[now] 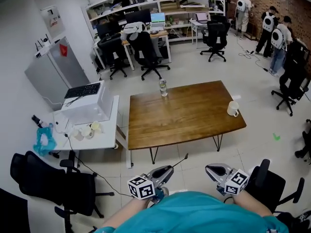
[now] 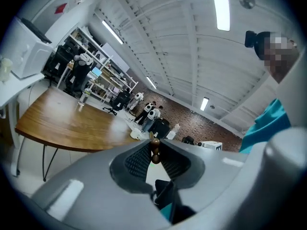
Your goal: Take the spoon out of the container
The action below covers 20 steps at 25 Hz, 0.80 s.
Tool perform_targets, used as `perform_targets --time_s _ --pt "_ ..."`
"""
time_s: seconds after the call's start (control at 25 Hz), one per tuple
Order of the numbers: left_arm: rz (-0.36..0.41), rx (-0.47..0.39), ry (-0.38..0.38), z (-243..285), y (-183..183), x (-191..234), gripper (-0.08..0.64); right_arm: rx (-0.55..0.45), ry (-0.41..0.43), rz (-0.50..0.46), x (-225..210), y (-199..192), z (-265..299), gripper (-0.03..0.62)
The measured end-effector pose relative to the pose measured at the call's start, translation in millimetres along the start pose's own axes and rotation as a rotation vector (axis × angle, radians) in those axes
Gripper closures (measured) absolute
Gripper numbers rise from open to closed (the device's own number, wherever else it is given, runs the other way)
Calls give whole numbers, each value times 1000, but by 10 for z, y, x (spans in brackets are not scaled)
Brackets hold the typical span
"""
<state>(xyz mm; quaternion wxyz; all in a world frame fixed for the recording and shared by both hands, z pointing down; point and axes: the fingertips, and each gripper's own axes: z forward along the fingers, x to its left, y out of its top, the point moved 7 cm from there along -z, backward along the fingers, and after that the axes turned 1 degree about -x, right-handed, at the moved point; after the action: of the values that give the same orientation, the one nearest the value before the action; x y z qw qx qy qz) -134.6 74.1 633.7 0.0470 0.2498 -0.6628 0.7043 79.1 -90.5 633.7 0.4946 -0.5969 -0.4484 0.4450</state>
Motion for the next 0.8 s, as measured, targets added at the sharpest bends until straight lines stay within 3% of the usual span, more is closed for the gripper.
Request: perform_targets --time_s 0.28,0.44,0.8 --pt "121 -65 112 -857 93 -432 509 -7 63 31 579 66 125 591" --pt "189 -108 154 -1500 155 -413 509 -5 92 16 955 23 531 591" --pt "120 -157 210 -2798 311 106 509 0 116 88 1688 -172 1637 591"
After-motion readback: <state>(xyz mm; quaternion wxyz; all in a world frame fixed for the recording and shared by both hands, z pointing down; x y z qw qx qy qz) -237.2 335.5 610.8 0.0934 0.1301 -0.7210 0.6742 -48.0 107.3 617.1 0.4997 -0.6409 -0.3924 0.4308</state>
